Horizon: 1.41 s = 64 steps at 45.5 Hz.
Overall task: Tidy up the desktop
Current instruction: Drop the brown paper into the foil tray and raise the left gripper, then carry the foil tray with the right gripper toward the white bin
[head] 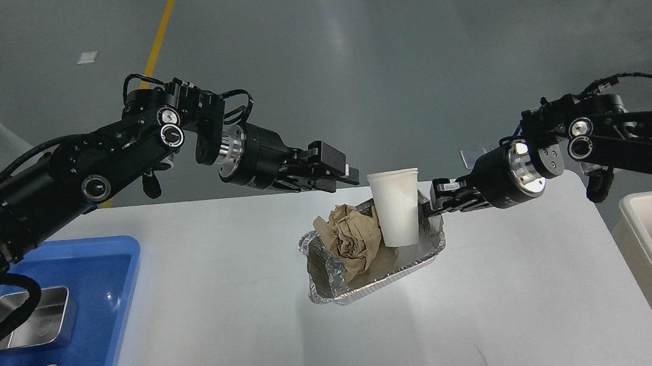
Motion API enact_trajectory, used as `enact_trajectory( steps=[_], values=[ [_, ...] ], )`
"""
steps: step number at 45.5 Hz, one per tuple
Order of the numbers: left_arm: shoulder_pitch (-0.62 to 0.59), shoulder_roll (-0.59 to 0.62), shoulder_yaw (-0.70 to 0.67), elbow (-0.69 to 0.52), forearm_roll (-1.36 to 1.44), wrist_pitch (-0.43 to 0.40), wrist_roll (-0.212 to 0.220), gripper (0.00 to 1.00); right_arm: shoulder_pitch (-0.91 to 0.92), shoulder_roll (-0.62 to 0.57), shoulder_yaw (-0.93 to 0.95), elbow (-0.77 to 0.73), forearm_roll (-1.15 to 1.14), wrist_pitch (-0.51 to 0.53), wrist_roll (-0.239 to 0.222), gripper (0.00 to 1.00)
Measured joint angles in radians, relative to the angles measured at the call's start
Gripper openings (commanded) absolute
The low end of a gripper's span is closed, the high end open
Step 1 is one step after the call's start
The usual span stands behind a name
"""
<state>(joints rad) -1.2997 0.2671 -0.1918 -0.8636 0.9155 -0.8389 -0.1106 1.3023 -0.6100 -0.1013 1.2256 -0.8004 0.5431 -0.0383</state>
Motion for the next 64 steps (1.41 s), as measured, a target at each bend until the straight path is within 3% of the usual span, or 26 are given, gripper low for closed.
enact_trajectory(
  steps=[31, 52, 64],
  values=[
    [-0.014, 0.041, -0.017, 0.0, -0.08, 0.025, -0.001, 0.73, -0.016, -0.015, 0.016, -0.016, 0.096, -0.003, 0.001, 0.0],
    [-0.003, 0.209, -0.078, 0.056, -0.309, 0.156, -0.002, 0.74, -0.067, -0.061, 0.128, -0.181, 0.32, -0.014, 0.002, 0.0],
    [0.021, 0.306, -0.112, 0.057, -0.417, 0.217, -0.005, 0.74, -0.112, -0.143, 0.222, -0.25, 0.45, -0.028, 0.002, 0.0]
  ],
)
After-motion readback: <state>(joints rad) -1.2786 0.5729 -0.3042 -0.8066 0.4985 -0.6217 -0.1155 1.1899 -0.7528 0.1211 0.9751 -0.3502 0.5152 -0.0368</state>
